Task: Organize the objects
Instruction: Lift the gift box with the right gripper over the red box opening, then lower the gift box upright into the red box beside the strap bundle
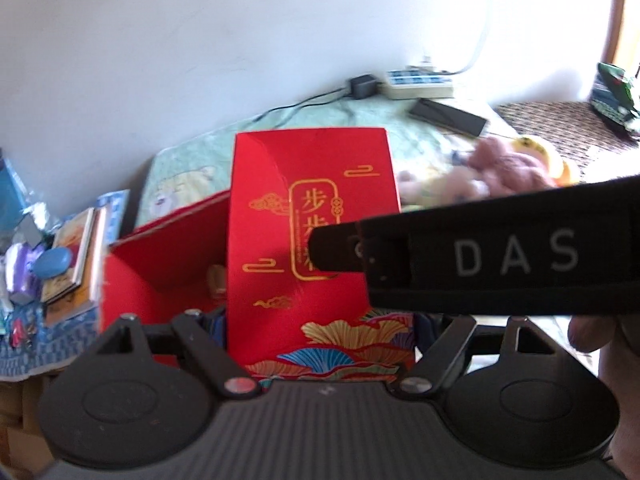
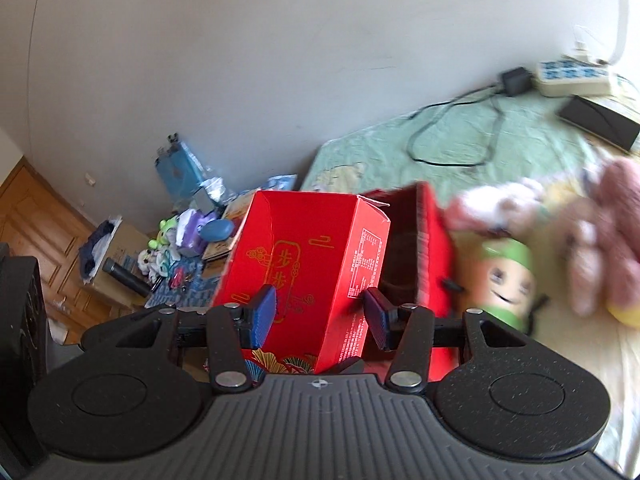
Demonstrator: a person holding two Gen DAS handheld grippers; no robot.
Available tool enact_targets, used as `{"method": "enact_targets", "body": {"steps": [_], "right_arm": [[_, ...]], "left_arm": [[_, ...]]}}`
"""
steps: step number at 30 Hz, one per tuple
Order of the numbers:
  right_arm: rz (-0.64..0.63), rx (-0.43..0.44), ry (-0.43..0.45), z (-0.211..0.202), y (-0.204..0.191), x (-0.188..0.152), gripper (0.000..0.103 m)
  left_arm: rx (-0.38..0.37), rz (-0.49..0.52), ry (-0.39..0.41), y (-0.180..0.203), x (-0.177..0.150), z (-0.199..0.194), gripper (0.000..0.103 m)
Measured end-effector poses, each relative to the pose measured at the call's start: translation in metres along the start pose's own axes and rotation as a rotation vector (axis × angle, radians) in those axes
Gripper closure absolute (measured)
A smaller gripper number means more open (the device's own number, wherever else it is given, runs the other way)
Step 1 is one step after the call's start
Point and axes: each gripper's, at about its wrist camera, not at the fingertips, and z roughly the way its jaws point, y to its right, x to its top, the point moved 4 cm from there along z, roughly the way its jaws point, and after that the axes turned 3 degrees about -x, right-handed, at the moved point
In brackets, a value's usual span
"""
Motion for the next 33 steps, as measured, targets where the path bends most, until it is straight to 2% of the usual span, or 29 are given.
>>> {"method": "enact_targets", "body": {"steps": [5, 9, 14, 19, 24, 28, 33], "right_arm": [[-0.028, 0.038, -0.054, 0.055, -0.026, 0.011, 0.052], [-0.046, 0.059, -0.1, 0.092, -0.042, 0.012, 0.053], [-0.058, 0.05, -0.158, 0.135, -0.047, 0.009, 0.056], [-0.025, 0.033, -0.237, 0.169, -0.042, 0.003, 0.059], [0.002, 0.055, -0.282, 0.184, -0.043, 0.002, 0.061], [-0.039, 0.042, -0.329, 0.197, -0.048, -0.004, 0.061], [-0.043, 0.06, -0.34, 0.202, -0.049, -0.004, 0.061]], "left_arm": [[0.048, -0.04, -0.038, -0.058, -0.003, 0.022, 0.022], [0.073, -0.06, -0.071, -0.089, -0.007, 0.043, 0.022], [0.064, -0.096, -0.117, -0.121, -0.019, 0.064, 0.022], [0.026, -0.127, -0.173, -0.139, -0.03, 0.095, 0.021], [0.088, -0.088, -0.191, -0.144, -0.035, 0.109, 0.023], [0.088, -0.093, -0.229, -0.15, -0.045, 0.122, 0.024], [0.124, -0.049, -0.202, -0.149, -0.05, 0.118, 0.023]]}}
